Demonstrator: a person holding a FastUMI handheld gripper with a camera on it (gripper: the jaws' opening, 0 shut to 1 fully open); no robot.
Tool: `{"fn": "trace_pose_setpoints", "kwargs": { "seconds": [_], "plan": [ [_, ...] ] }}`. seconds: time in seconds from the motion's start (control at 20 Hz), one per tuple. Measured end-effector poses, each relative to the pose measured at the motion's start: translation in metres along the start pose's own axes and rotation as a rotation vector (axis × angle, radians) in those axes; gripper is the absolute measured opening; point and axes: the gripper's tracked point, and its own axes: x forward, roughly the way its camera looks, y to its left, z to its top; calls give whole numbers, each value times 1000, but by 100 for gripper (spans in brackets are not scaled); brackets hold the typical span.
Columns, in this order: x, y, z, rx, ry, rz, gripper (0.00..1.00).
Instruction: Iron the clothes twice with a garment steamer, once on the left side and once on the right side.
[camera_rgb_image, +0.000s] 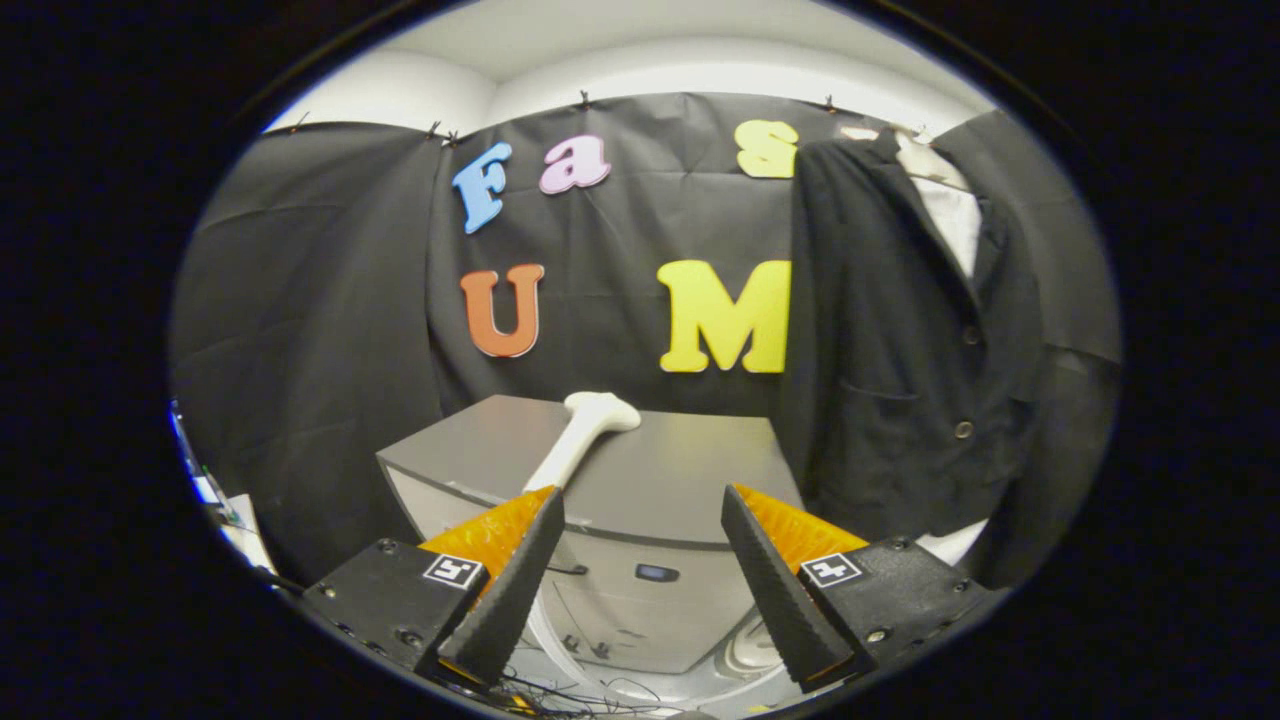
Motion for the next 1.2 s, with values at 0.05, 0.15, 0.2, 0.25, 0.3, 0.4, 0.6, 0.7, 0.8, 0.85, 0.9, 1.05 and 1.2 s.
{"fn": "trace_pose_setpoints", "kwargs": {
  "seconds": [0.05, 0.15, 0.2, 0.25, 0.3, 0.4, 0.6, 0.7, 0.8, 0.85, 0.9, 1.05, 1.2],
  "plan": [
    [19, 10, 2, 0, 23, 17, 100],
    [56, 27, -1, 4, 78, 42, 100],
    [71, 34, -4, 7, 108, 53, 99],
    [86, 41, -5, 10, 127, 63, 99],
    [100, 46, -6, 8, 143, 69, 99],
    [126, 53, -11, -8, 184, 64, 98],
    [162, 62, -24, -1, 267, 61, 83],
    [170, 66, -23, -8, 277, 48, 71],
    [171, 66, -24, 30, 292, 8, 63],
    [172, 65, -22, 33, 302, 2, 60],
    [174, 66, -19, 54, 311, 16, 57],
    [167, 73, -19, 119, 327, 71, 43],
    [145, 66, -14, 138, 299, 89, 36]
  ]
}}
